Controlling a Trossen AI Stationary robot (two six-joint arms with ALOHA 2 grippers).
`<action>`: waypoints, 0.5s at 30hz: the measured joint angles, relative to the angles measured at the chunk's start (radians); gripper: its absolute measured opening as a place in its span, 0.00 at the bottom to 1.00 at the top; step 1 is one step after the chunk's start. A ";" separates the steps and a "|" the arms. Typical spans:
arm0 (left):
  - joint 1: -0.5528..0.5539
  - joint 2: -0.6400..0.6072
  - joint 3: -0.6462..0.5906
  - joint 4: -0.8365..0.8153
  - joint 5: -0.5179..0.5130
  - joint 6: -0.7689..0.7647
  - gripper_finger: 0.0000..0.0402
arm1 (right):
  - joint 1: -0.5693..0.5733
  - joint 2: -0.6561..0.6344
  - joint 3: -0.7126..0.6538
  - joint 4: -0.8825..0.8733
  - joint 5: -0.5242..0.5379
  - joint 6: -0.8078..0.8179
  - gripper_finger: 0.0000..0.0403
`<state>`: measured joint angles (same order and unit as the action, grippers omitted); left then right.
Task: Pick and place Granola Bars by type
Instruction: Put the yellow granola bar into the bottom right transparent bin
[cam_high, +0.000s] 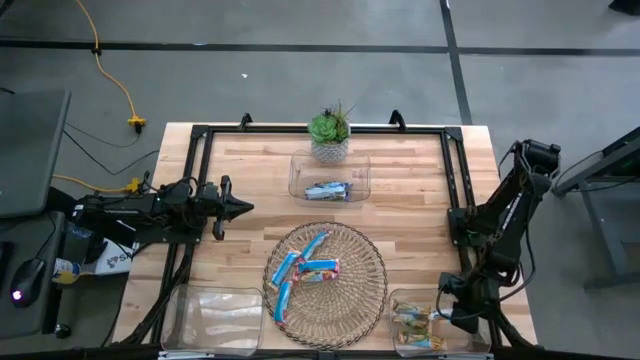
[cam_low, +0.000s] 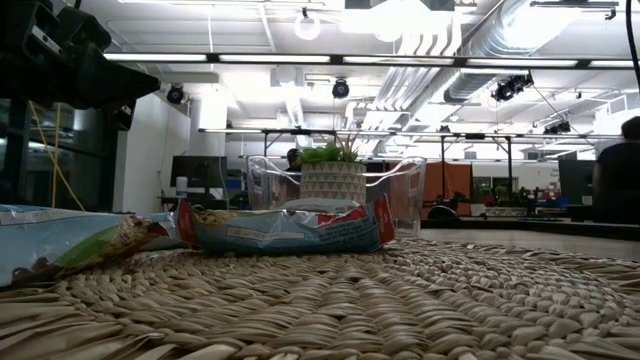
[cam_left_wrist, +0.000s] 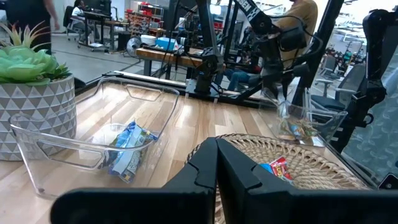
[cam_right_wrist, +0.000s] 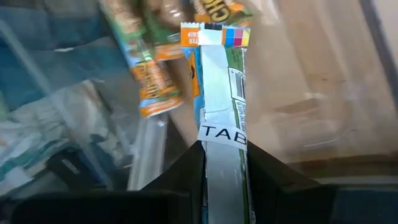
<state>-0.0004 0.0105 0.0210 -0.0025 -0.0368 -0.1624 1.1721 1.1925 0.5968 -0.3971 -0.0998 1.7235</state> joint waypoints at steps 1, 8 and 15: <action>0.000 0.000 0.000 0.000 0.000 0.000 0.00 | 0.000 -0.002 -0.006 0.018 0.007 -0.005 0.19; 0.000 0.000 0.000 0.000 0.000 0.000 0.00 | 0.000 -0.003 -0.010 0.034 0.015 -0.053 0.21; 0.000 0.000 0.000 0.000 0.000 0.000 0.00 | 0.000 -0.005 -0.010 0.051 0.014 -0.087 0.33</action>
<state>-0.0004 0.0105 0.0208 -0.0025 -0.0368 -0.1625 1.1725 1.1870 0.5869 -0.3464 -0.0856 1.6370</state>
